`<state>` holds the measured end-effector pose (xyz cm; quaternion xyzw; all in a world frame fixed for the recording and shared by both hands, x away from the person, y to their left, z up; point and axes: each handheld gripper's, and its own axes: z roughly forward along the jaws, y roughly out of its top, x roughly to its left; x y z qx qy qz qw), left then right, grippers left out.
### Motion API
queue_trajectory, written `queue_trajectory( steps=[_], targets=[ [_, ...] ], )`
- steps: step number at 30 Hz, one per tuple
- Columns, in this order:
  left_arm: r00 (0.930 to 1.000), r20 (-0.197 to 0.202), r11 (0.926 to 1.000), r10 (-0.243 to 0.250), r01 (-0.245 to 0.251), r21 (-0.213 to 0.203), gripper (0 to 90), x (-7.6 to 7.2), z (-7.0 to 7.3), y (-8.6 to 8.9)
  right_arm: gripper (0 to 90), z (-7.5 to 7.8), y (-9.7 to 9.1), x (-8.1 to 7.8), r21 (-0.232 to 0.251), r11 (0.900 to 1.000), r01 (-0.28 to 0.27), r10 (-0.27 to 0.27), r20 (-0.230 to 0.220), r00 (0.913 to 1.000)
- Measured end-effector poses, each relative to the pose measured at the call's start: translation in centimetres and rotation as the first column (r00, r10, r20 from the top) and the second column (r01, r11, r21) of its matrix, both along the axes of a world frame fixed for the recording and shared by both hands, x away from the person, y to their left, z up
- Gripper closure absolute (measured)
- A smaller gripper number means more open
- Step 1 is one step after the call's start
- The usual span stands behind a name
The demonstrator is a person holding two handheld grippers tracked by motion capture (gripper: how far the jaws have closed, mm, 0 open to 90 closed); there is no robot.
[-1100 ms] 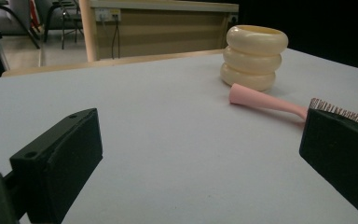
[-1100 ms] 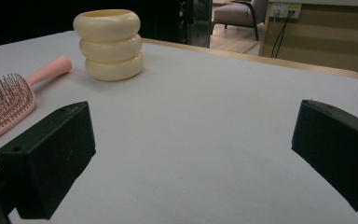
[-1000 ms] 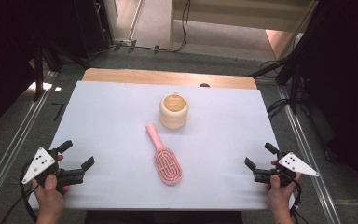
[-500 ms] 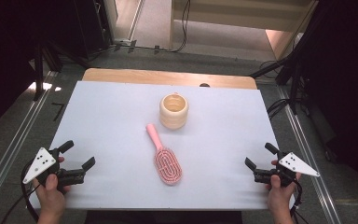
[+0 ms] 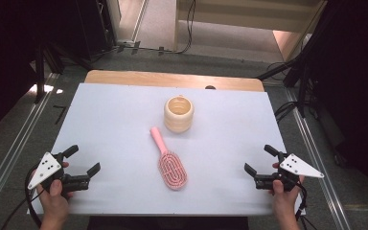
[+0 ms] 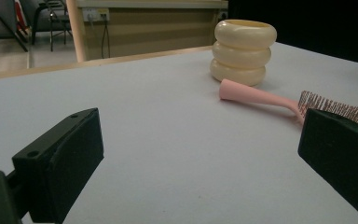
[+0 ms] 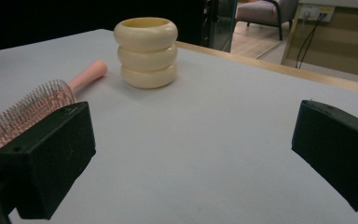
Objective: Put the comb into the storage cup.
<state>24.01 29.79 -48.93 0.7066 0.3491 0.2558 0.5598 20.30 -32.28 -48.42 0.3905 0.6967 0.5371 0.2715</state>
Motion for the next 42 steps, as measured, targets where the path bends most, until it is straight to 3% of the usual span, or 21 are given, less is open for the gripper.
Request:
queue_trajectory(
  steps=[11,24,26,28,30,35,42],
  targets=[
    [1.0,0.003,1.0,-0.006,0.007,-0.004,0.7,-0.1,0.0,0.1,0.0,1.9,2.5,0.1,-0.005,0.997,-0.077,0.077,-0.013,0.9969],
    [0.9999,0.004,0.9999,-0.013,0.013,-0.011,0.7,-0.1,0.0,0.2,0.0,3.5,5.4,0.7,0.006,0.9817,-0.19,0.19,-0.024,0.9814],
    [0.9998,0.006,0.9998,-0.017,0.017,-0.009,0.7,-0.1,0.0,0.1,9.5,3.6,6.1,0.8,0.015,0.9778,-0.209,0.209,-0.026,0.9775],
    [0.9998,0.006,0.9998,-0.018,0.018,-0.006,0.7,-0.1,0.0,0.1,11.3,3.7,6.4,0.9,0.011,0.9777,-0.21,0.21,-0.026,0.9774],
    [0.9998,0.006,0.9998,-0.02,0.02,-0.003,0.7,-0.1,0.0,0.1,11.2,3.8,7.3,1.0,0.009,0.9691,-0.246,0.247,-0.025,0.9688],
    [0.9997,0.006,0.9997,-0.024,0.024,-0.003,0.7,-0.1,0.0,0.1,13.2,4.3,8.9,1.2,0.004,0.9575,-0.288,0.288,-0.025,0.9572],
    [0.9996,0.007,0.9996,-0.028,0.028,0.0,0.7,-0.1,0.0,0.1,35.4,4.6,10.9,1.5,0.01,0.9261,-0.377,0.377,-0.04,0.9253]
  ],
)
